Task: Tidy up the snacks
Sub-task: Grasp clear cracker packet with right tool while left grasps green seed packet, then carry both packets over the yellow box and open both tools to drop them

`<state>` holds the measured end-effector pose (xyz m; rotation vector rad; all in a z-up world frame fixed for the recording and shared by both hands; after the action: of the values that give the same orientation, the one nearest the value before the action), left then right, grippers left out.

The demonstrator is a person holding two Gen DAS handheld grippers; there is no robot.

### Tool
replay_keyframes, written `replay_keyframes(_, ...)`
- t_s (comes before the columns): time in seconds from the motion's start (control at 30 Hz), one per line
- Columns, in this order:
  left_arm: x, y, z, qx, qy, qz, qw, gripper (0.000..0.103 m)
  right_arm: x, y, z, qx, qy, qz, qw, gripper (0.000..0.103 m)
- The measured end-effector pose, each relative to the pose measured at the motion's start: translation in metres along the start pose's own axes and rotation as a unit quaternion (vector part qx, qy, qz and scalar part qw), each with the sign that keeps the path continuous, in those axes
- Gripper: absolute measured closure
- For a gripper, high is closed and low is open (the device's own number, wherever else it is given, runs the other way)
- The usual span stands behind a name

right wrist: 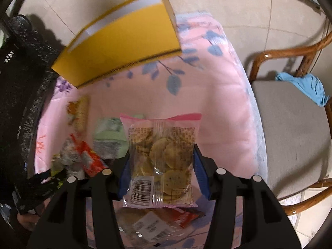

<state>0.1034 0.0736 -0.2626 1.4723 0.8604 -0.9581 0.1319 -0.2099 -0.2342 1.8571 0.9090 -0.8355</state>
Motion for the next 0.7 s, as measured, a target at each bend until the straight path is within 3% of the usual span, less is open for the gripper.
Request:
replay_keyframes(0.13, -0.048, 0.016, 0.005, 0.004, -0.005, 0.036, 0.9993, 0.039, -0.021, 0.008, -0.012, -0.003, 0.024, 0.017, 1.0, 0.049)
replay_keyframes(0.33, -0.115, 0.065, 0.017, 0.038, 0.003, 0.118, 0.9923, 0.039, -0.056, 0.024, -0.03, -0.013, 0.043, 0.057, 0.997, 0.049)
replay_keyframes(0.47, -0.127, 0.11, 0.021, 0.044, 0.019, 0.158, 0.9863, 0.038, -0.077, 0.045, -0.05, -0.035, 0.051, 0.089, 0.994, 0.049)
replay_keyframes(0.6, -0.144, 0.178, 0.03, 0.046, 0.01, 0.217, 0.975, 0.038, -0.089, 0.076, -0.065, -0.041, 0.057, 0.121, 0.99, 0.049)
replay_keyframes(0.7, -0.14, 0.226, 0.038, 0.048, 0.006, 0.231, 0.9718, 0.038, -0.096, 0.11, -0.075, -0.037, 0.063, 0.155, 0.985, 0.049)
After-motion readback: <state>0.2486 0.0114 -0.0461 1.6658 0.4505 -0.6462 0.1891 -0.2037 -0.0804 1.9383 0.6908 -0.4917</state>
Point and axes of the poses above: each gripper's, at about its wrist camera, not at the fingertips, and x roughly the way its jaws point, z to its right, y to its top, the point moved 6 cm from there along x, roughly the way its jaws point, and after that the axes turned 8 degrees about x, right-handed, at the moved point
